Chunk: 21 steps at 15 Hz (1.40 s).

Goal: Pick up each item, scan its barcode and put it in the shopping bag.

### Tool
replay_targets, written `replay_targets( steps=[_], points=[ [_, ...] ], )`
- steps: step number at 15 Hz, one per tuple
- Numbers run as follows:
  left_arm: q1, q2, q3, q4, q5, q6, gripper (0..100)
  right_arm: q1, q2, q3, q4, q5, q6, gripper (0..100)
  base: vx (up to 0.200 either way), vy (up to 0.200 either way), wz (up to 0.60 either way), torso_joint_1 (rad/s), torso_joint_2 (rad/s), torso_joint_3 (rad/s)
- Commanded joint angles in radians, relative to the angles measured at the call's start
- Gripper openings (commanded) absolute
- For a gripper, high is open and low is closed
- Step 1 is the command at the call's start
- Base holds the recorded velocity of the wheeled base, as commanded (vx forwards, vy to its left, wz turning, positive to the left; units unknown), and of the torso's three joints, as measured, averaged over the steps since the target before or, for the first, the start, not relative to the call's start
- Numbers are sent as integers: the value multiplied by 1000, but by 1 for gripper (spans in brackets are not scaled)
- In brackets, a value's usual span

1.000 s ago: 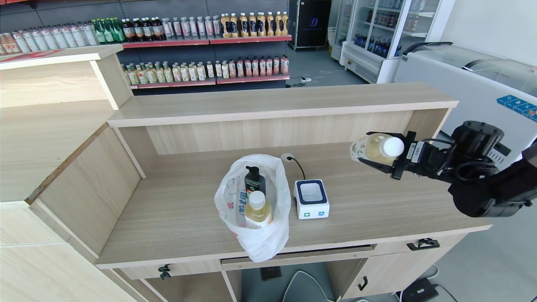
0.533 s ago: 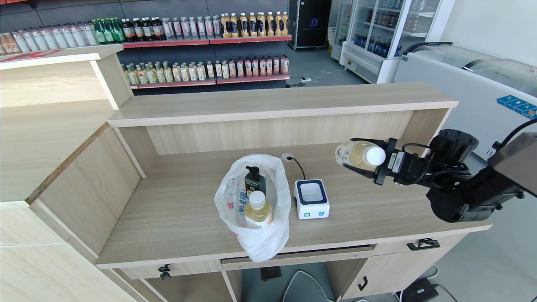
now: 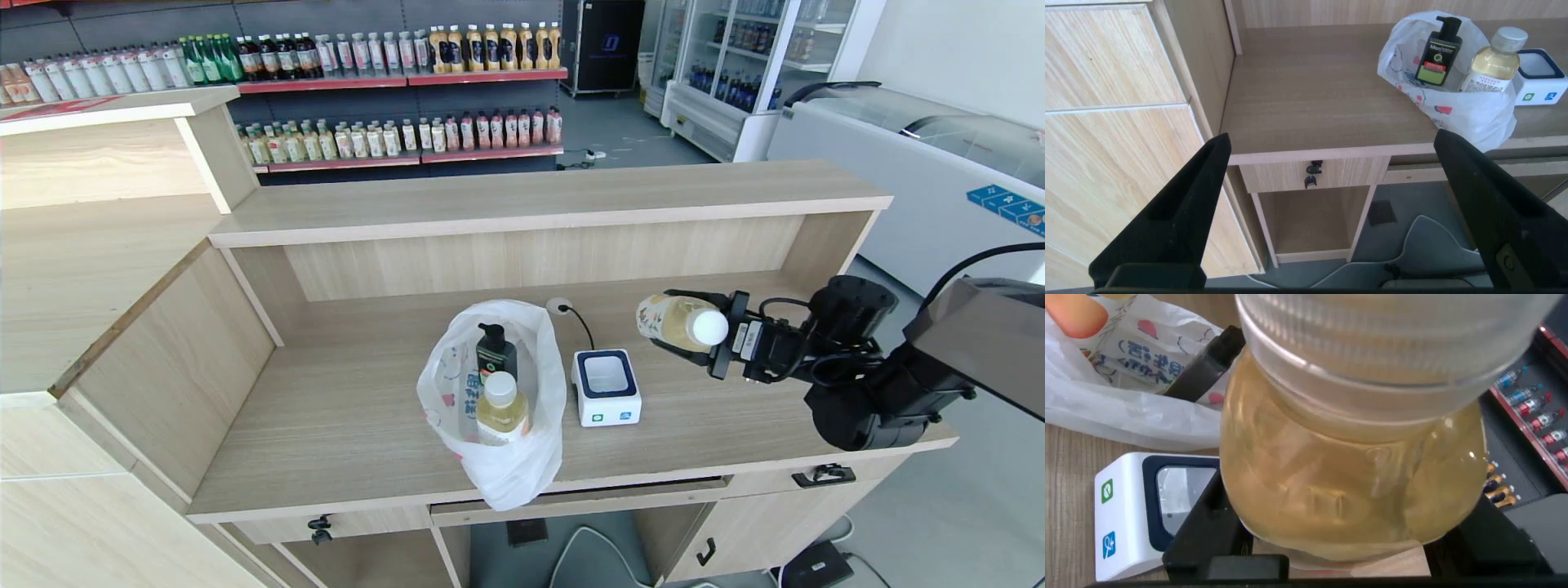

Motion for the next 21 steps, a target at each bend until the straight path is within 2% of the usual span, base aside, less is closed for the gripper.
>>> replay_targets(
  steps=[1,21],
  points=[
    [0,0,0,0,0,0,100,7,17,4,-7,0,-2,0,0,0,0,0,0,0],
    [0,0,0,0,0,0,100,-11,79,14,-41,0,-60,0,0,0,0,0,0,0]
  ],
)
